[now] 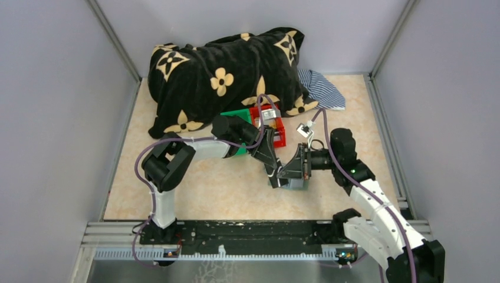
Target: Take the credit cards out of the card holder
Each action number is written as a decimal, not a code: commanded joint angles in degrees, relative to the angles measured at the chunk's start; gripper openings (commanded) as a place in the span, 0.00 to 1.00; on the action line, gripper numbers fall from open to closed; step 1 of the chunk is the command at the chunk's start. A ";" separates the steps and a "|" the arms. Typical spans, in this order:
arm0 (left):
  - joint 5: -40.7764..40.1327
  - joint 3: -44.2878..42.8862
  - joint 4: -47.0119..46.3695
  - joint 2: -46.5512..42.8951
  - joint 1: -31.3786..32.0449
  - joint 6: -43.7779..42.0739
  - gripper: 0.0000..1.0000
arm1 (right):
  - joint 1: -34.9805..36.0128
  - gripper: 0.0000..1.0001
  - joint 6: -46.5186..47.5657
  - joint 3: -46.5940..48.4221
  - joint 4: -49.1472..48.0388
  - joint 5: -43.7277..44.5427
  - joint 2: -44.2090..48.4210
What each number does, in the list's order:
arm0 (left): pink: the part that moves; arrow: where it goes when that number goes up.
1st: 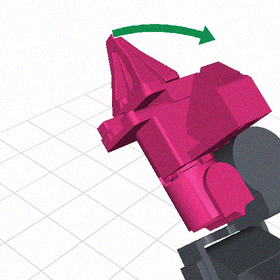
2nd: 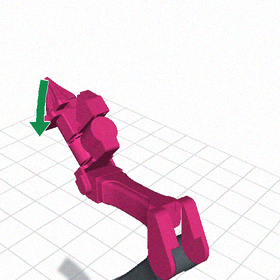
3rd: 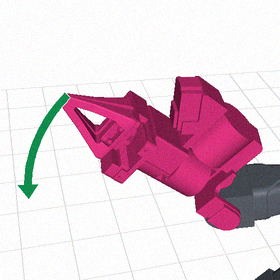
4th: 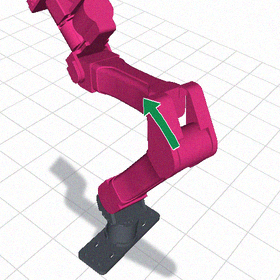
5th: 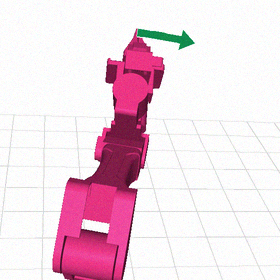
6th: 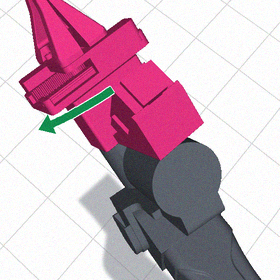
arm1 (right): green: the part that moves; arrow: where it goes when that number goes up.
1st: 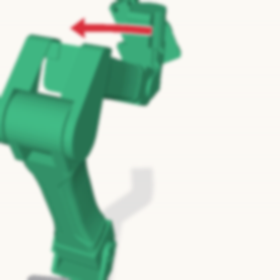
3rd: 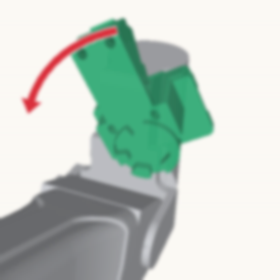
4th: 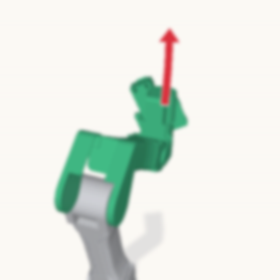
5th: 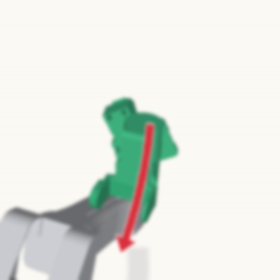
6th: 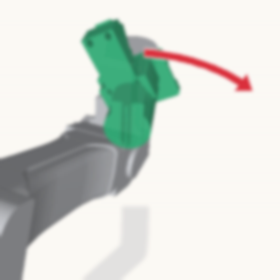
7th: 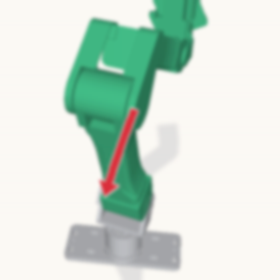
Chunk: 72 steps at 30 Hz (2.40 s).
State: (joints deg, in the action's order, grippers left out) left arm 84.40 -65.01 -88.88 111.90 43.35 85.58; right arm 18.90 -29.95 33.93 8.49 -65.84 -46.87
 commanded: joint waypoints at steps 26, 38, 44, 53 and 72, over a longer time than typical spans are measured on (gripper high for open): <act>-54.88 0.90 79.30 -24.56 -18.07 -44.74 0.00 | -0.09 0.38 10.36 6.14 14.74 39.24 6.63; -71.91 5.11 87.13 -28.93 -17.38 -47.30 0.00 | -0.10 0.32 11.40 2.89 12.94 38.04 5.17; -75.88 7.75 85.55 -28.28 -17.37 -47.46 0.00 | -0.10 0.32 11.38 2.50 12.54 38.66 4.82; -77.54 4.60 85.38 -21.33 -17.34 -48.55 0.00 | -0.09 0.32 11.95 2.08 13.57 39.30 5.69; -85.30 -6.66 92.21 -9.91 -17.34 -51.78 0.00 | -0.09 0.31 12.07 1.75 13.70 39.80 6.09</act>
State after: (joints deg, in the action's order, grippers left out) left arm 1.21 -69.93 0.75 100.86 25.69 34.87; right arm 18.96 -19.00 35.44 24.45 -26.55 -41.63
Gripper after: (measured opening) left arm 0.007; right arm 0.315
